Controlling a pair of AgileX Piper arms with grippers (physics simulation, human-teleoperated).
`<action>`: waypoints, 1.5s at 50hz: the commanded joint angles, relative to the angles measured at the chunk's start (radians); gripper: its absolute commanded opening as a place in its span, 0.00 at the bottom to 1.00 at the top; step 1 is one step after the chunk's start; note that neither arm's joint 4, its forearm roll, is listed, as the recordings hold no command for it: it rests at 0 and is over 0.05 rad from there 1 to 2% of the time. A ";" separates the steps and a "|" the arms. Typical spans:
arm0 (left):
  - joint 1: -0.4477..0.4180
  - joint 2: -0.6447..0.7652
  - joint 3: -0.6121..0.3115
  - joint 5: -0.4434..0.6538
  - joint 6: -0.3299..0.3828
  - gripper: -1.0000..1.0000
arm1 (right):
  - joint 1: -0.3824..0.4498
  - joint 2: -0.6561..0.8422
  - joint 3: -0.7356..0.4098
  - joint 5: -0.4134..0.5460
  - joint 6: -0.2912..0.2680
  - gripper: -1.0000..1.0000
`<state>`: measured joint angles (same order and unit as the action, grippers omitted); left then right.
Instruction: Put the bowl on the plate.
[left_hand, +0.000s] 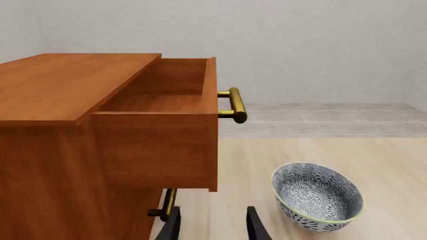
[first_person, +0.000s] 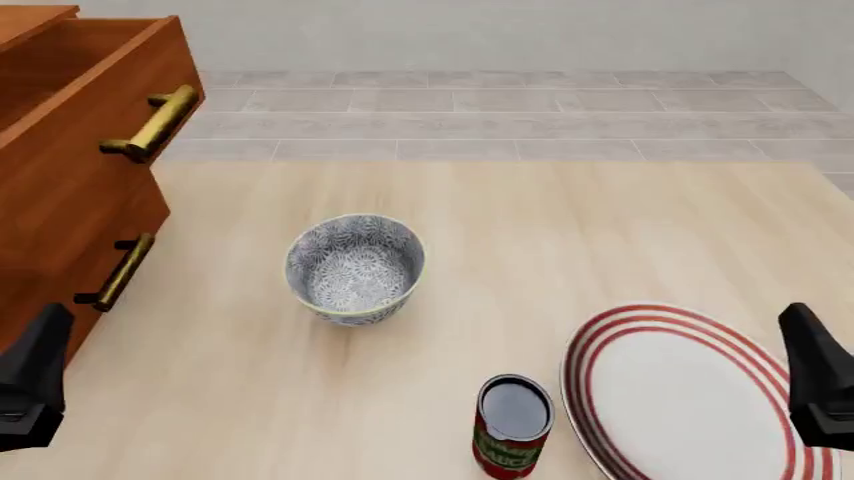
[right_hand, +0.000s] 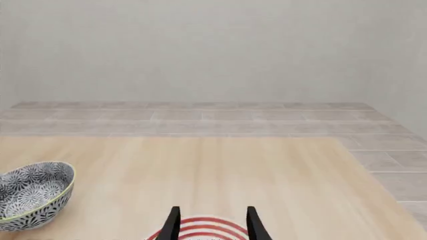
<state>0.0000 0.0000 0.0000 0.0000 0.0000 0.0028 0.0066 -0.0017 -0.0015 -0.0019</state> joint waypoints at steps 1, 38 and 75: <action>0.000 0.000 0.000 0.000 0.000 1.00 | 0.011 0.034 -0.005 -0.011 -0.007 1.00; 0.000 0.000 0.000 0.000 0.000 1.00 | 0.270 0.676 -0.344 -0.272 -0.013 1.00; 0.000 0.000 0.000 0.000 0.000 1.00 | 0.500 1.100 -0.718 -0.184 -0.074 1.00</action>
<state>0.0000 0.0000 0.0000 0.0000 0.0000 0.4519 0.9862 -0.6191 -0.2236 -0.0636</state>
